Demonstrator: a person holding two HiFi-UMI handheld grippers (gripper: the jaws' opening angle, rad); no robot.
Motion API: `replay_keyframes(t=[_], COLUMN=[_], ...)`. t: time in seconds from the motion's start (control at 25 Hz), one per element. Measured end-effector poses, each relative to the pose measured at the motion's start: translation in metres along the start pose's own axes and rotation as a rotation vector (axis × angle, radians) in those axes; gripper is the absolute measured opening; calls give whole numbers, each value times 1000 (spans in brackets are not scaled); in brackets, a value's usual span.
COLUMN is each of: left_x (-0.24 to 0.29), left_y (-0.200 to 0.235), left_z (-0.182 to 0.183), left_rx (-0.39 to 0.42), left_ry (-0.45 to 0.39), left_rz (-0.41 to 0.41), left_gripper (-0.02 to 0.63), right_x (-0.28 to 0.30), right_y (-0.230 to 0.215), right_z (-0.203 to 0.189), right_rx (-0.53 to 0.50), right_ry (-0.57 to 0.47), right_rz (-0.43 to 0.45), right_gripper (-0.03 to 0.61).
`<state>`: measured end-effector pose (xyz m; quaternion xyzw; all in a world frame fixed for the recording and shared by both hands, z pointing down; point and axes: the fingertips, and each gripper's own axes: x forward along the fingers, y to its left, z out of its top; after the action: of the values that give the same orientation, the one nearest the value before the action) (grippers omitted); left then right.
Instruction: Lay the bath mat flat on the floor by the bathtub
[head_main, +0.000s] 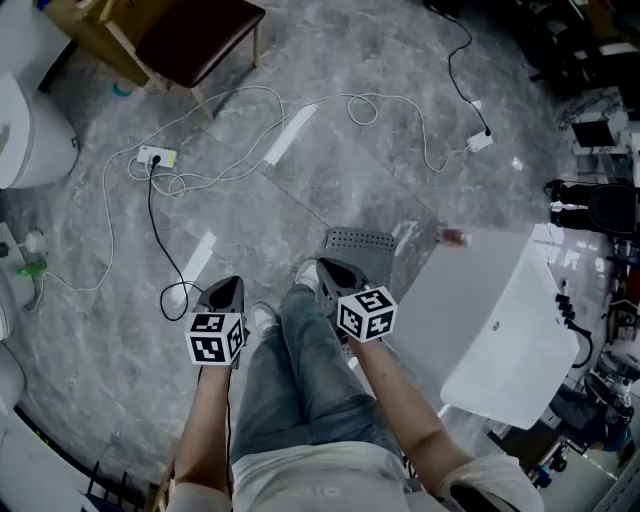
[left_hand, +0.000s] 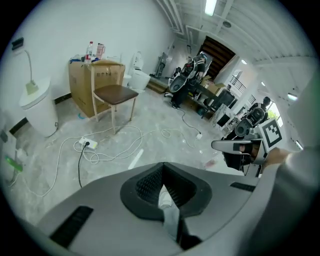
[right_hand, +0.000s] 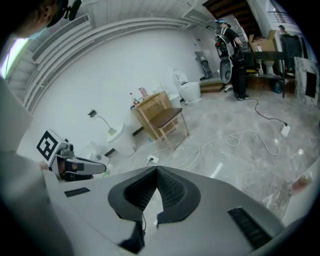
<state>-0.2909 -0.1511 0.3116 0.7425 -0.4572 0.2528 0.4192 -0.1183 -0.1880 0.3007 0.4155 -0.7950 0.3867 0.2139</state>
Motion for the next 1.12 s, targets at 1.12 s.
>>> replay_keyframes(t=[1.12], left_x=[-349], left_y=[-153], left_z=[197], left_rx=[266], left_ry=[-553], left_rz=[-81], left_gripper=[17], right_x=[-274], right_y=[265], right_z=[230], right_rx=[-306], right_ry=[-459], right_rz=[216], right_gripper=[25])
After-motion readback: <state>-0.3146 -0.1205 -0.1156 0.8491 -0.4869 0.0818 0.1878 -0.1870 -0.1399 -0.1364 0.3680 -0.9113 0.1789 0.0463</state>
